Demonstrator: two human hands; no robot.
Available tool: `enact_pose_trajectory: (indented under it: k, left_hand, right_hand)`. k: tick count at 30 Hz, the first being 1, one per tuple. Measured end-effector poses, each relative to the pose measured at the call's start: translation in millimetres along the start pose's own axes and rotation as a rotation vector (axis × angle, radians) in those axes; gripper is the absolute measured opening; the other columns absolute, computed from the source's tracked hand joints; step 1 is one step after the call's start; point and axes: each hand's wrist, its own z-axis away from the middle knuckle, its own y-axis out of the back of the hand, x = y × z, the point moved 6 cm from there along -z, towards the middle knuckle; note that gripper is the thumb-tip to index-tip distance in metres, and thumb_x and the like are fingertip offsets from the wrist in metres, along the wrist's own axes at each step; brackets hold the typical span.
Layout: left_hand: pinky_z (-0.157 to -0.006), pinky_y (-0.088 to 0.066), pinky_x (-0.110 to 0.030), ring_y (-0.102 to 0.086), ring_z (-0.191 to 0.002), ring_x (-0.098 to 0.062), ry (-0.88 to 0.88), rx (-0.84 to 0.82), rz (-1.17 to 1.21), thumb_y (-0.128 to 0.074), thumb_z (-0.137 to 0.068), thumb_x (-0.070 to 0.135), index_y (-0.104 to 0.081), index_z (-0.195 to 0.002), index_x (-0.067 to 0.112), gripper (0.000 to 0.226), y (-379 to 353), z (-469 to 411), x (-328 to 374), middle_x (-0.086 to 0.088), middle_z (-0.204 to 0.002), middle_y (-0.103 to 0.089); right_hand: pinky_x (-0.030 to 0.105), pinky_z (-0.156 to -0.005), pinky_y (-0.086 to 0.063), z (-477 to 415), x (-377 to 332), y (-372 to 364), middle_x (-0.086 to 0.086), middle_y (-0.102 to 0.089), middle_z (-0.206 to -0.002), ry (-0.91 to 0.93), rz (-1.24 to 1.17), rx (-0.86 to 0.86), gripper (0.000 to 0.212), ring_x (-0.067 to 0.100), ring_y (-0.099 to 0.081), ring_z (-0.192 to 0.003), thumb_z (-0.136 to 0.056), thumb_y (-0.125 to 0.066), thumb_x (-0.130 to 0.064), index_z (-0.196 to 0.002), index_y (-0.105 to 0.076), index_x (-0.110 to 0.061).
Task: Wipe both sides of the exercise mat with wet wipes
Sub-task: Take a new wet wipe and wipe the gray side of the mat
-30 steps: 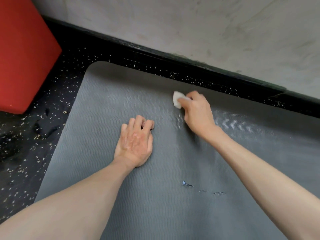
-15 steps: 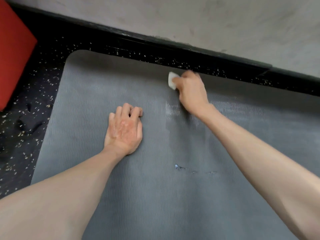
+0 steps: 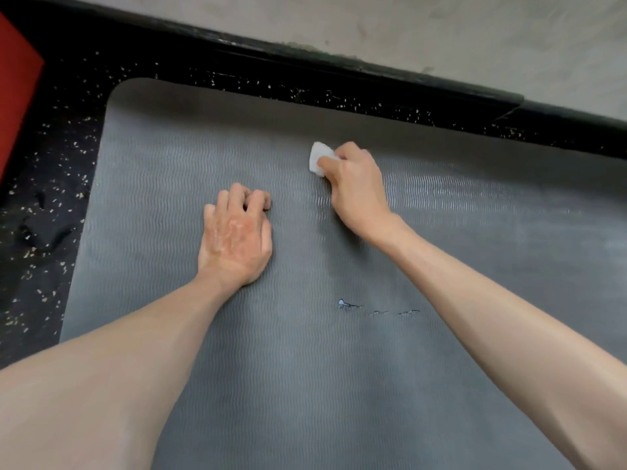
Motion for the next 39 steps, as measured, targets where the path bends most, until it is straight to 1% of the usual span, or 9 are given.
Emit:
enact_pose_trajectory:
  k: [4, 10, 15, 19, 24, 28, 31, 35, 39]
  left_hand:
    - [-0.072, -0.030, -0.041, -0.043, -0.085, -0.028, -0.003, 0.001, -0.002, -0.052, -0.087, 0.017, -0.054, -0.102, 0.015, 0.015, -1, 1, 0, -0.009, -0.098, -0.047]
    - [-0.069, -0.026, -0.037, -0.042, -0.082, -0.026, -0.014, 0.037, 0.015, -0.042, -0.086, 0.020, -0.054, -0.099, 0.015, 0.019, 0, 1, 0, -0.008, -0.095, -0.047]
    - [-0.069, -0.024, -0.035, -0.041, -0.081, -0.024, -0.014, 0.039, 0.025, -0.047, -0.086, 0.018, -0.055, -0.100, 0.016, 0.016, 0, 1, -2, -0.007, -0.095, -0.046]
    - [-0.070, -0.024, -0.035, -0.041, -0.081, -0.025, -0.010, 0.028, 0.027, -0.055, -0.086, 0.015, -0.055, -0.100, 0.015, 0.014, 0, 3, 0, -0.007, -0.095, -0.047]
    - [-0.071, -0.020, -0.034, -0.042, -0.083, -0.026, -0.004, 0.041, 0.020, -0.053, -0.087, 0.015, -0.055, -0.101, 0.015, 0.014, 0, 3, -2, -0.008, -0.097, -0.048]
    - [-0.070, -0.021, -0.034, -0.043, -0.083, -0.026, -0.010, 0.036, 0.038, -0.051, -0.087, 0.017, -0.055, -0.100, 0.016, 0.014, 0, 2, -1, -0.007, -0.096, -0.048]
    - [-0.070, -0.021, -0.034, -0.042, -0.083, -0.026, -0.008, 0.044, 0.032, -0.054, -0.087, 0.016, -0.055, -0.099, 0.015, 0.013, 0, 2, -1, -0.007, -0.096, -0.048]
    - [-0.071, -0.023, -0.034, -0.043, -0.084, -0.025, -0.006, 0.055, 0.047, -0.049, -0.087, 0.018, -0.055, -0.099, 0.016, 0.014, -1, 3, -2, -0.006, -0.096, -0.048]
    - [-0.074, -0.027, -0.037, -0.044, -0.088, -0.027, 0.018, 0.065, 0.055, -0.044, -0.087, 0.021, -0.055, -0.099, 0.017, 0.016, 1, 4, -3, -0.007, -0.098, -0.049]
  right_hand:
    - [0.029, -0.061, -0.027, 62, -9, 0, 0.016, -0.056, -0.089, 0.116, -0.022, -0.052, 0.016, 0.028, -0.045, -0.071, -0.077, -0.062, 0.006, -0.088, -0.066, -0.005]
    - [0.033, -0.056, -0.035, 7, 1, 0, 0.017, -0.052, -0.084, 0.076, 0.025, -0.074, 0.017, 0.027, -0.041, -0.070, -0.076, -0.055, 0.009, -0.084, -0.063, -0.003]
    - [0.033, -0.060, -0.027, 81, -15, -3, 0.015, -0.053, -0.086, 0.194, -0.022, -0.078, 0.018, 0.029, -0.046, -0.073, -0.078, -0.065, 0.005, -0.090, -0.063, -0.008]
    - [0.035, -0.060, -0.038, 108, -16, 2, 0.016, -0.055, -0.094, 0.310, -0.071, -0.218, 0.020, 0.029, -0.046, -0.078, -0.084, -0.053, -0.001, -0.098, -0.065, -0.007]
    - [0.038, -0.057, -0.041, 47, -1, 3, 0.019, -0.054, -0.089, 0.157, -0.008, -0.048, 0.014, 0.033, -0.049, -0.071, -0.081, -0.058, 0.005, -0.092, -0.066, -0.002]
    - [0.037, -0.064, -0.040, 103, -10, 0, 0.018, -0.056, -0.095, 0.339, -0.057, -0.103, 0.022, 0.031, -0.048, -0.074, -0.081, -0.059, 0.006, -0.101, -0.067, 0.000]
    - [0.036, -0.062, -0.041, 100, -4, 1, 0.017, -0.057, -0.095, 0.425, -0.094, -0.148, 0.025, 0.032, -0.050, -0.074, -0.080, -0.057, 0.006, -0.102, -0.065, -0.003]
    - [0.035, -0.068, -0.041, 90, 2, -9, 0.018, -0.058, -0.099, 0.398, -0.131, 0.014, 0.038, 0.031, -0.049, -0.079, -0.076, -0.058, 0.011, -0.107, -0.057, -0.011]
    - [0.026, -0.076, -0.037, 96, 9, -12, 0.016, -0.062, -0.099, 0.421, -0.215, 0.132, 0.038, 0.029, -0.050, -0.081, -0.079, -0.055, 0.009, -0.109, -0.057, -0.014]
